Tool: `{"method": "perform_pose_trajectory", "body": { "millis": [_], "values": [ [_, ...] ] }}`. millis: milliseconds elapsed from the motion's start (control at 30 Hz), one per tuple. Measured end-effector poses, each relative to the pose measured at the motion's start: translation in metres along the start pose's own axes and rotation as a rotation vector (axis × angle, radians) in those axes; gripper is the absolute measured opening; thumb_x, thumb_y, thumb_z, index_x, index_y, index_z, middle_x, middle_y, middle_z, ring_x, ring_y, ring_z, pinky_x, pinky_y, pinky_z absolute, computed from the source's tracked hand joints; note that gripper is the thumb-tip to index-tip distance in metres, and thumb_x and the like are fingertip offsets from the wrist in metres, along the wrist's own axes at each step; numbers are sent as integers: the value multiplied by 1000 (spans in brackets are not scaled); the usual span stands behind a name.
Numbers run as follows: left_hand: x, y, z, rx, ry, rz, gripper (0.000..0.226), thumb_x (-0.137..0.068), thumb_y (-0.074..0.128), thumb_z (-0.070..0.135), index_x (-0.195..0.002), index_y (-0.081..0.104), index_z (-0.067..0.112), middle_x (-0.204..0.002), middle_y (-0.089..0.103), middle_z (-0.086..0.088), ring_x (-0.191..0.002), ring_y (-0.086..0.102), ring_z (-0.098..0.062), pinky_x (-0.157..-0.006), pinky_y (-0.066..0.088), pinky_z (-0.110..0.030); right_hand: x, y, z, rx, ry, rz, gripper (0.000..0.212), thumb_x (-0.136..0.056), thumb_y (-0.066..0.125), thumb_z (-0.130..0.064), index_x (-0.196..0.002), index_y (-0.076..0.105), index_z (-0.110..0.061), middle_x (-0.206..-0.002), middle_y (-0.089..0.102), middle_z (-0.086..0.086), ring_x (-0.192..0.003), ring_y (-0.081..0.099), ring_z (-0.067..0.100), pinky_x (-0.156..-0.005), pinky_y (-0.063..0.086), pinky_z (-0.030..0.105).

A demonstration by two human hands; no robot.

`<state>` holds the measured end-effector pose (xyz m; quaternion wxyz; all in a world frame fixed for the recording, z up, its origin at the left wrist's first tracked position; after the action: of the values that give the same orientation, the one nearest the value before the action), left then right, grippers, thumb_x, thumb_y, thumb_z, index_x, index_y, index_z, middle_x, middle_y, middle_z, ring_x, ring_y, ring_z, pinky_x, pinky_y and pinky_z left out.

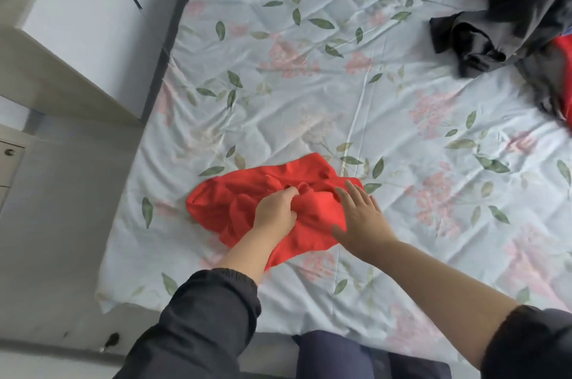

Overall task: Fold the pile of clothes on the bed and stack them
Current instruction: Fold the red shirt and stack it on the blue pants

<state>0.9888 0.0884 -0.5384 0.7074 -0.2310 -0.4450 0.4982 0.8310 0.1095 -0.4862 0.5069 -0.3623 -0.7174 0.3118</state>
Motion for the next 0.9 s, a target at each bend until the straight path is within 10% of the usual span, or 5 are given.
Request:
{"method": "perform_pose_trajectory", "body": {
  "millis": [300, 567, 900],
  "values": [
    [58, -95, 175, 353, 172, 92, 39, -71, 54, 3, -102, 64, 25, -96, 70, 6, -93, 63, -17, -85, 49, -28, 77, -97, 52, -467, -10, 142, 126, -59, 86, -40, -152, 5, -12, -159, 11, 4, -147, 5, 17, -119, 10, 36],
    [110, -70, 407, 712, 294, 97, 44, -62, 47, 2, -84, 63, 37, -77, 66, 17, -77, 61, -5, -75, 47, -17, 197, -214, 202, -868, -210, 333, 96, -65, 86, -12, -143, 32, -23, -137, 49, 1, -129, 46, 16, -106, 38, 32],
    [149, 12, 651, 797, 418, 117, 52, -80, 71, 0, -121, 56, 28, -105, 67, 2, -98, 62, -6, -83, 47, -16, 341, -328, 428, -852, -170, 675, 24, -74, 78, -9, -95, 66, -12, -88, 68, -4, -77, 57, -1, -71, 45, 15]
  ]
}}
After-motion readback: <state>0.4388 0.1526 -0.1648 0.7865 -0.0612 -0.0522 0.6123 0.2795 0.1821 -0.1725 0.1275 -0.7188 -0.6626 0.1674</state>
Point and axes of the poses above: each hand's wrist, its own x-axis away from the middle knuckle, its own y-axis out of the palm, z = x × y, the point moved 8 cm from there along -x, towards the middle knuckle
